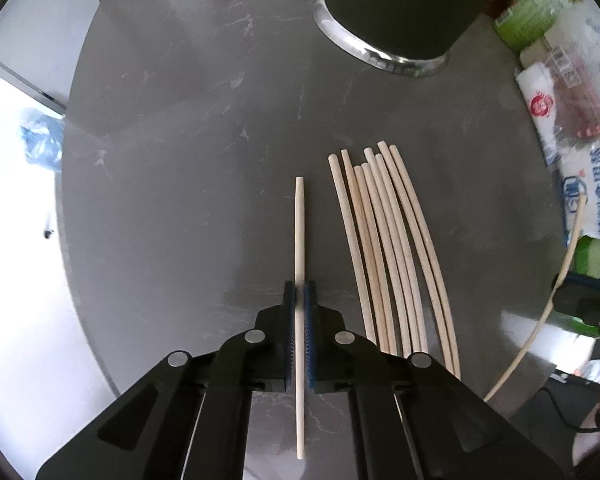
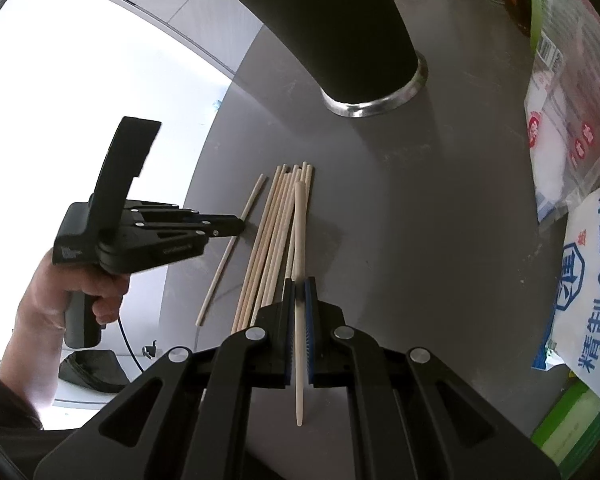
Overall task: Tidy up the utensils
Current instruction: 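Carry the chopstick with the right tool over the black utensil holder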
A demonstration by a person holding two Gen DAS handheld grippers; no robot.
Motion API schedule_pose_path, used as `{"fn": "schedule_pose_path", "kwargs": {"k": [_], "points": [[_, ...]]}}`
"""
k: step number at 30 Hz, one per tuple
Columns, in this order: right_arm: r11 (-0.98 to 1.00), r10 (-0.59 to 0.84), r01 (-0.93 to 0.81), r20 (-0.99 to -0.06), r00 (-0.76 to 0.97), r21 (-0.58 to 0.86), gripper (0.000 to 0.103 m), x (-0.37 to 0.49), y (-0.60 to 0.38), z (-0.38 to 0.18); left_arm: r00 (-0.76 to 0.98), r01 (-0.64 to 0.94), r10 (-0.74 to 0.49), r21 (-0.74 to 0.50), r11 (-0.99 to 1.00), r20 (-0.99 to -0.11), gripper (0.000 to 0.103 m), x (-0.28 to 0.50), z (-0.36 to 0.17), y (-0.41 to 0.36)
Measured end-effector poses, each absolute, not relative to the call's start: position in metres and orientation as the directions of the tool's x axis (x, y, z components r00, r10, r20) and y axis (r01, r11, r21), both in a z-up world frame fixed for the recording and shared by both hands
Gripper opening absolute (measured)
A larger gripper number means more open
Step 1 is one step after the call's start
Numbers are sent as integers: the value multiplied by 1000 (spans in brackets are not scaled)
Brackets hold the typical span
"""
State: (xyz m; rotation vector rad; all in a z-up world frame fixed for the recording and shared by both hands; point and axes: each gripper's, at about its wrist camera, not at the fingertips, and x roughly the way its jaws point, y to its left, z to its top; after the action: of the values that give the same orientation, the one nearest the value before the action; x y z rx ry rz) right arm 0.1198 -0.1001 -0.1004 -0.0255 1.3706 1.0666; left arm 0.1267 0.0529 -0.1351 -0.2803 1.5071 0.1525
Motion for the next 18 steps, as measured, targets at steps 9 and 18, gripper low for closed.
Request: {"fn": "schedule_pose_path", "kwargs": {"k": [9,18], "points": [[582,606,-614,-788,-111,534,6,120,-102,-82,224,-286,-159,-221,932,-962,3,107,-106,76],[571,646,-634,-762,-46,522,6,125,-88,-43,471,-116,-236,-325,939,-850,3,98,-34,62]]}}
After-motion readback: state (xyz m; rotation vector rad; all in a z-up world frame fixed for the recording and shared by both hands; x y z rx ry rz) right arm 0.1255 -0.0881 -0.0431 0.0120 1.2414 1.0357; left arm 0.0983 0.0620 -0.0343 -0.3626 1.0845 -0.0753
